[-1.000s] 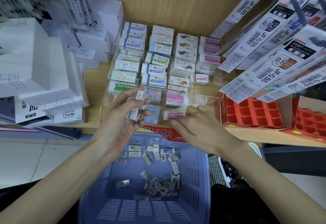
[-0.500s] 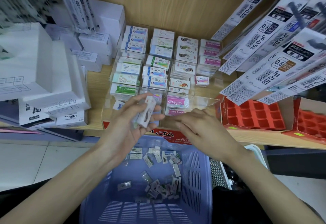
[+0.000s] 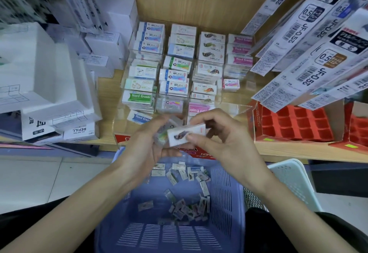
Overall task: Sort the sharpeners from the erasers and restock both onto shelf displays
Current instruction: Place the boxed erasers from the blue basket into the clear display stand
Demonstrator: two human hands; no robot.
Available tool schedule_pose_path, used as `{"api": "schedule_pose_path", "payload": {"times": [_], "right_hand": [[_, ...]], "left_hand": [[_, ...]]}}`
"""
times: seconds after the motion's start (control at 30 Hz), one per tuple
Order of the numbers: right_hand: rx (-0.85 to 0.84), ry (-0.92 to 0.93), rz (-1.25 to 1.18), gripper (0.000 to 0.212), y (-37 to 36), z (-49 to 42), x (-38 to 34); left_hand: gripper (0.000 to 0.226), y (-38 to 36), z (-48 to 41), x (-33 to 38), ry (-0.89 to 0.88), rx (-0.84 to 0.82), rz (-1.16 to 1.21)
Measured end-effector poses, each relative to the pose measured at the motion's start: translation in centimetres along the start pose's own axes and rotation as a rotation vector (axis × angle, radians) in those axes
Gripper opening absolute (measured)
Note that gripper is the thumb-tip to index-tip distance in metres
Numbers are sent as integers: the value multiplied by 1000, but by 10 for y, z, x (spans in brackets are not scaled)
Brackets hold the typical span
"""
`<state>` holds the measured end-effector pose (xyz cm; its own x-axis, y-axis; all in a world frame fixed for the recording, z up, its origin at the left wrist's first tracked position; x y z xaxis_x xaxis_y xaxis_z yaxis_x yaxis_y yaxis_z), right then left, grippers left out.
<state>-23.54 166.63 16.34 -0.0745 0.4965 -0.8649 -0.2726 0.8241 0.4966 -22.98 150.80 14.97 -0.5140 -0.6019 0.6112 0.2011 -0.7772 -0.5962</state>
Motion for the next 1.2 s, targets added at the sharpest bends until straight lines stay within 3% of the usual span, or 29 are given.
{"api": "schedule_pose_path", "payload": {"times": [0.17, 0.3, 0.43, 0.53, 0.63, 0.73, 1.0, 1.2], "right_hand": [[79, -190, -266, 18, 17, -7, 6], [57, -244, -359, 17, 16, -8, 10], [-17, -240, -458, 24, 15, -6, 10], [51, -122, -103, 36, 17, -6, 10], [122, 29, 312, 31, 21, -8, 12], [182, 153, 535, 35, 26, -11, 19], [287, 183, 598, 35, 12, -9, 16], [53, 272, 440, 31, 9, -6, 11]], "left_hand": [[35, 4, -1, 5, -220, 24, -257], [43, 3, -2, 4, -278, 0, -312], [33, 3, -7, 2, -302, 50, -261], [32, 0, -10, 6, -311, 85, -188], [35, -5, -14, 10, -284, 89, -136], [35, -9, -15, 11, -260, 87, -113], [40, -14, -15, 5, -315, 43, -121], [46, -10, -14, 11, -328, 34, -166]]}}
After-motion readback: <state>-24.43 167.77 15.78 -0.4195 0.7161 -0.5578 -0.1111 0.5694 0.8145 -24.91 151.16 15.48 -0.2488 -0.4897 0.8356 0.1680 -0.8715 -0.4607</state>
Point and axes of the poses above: each hand's wrist, its own z-axis away from the middle knuckle, its own y-axis out of the back of the hand, x = y × z, the point moved 1 cm from there along -z, towards the middle knuckle, and after that the axes turned 15 degrees about z, right-handed, at the moved point
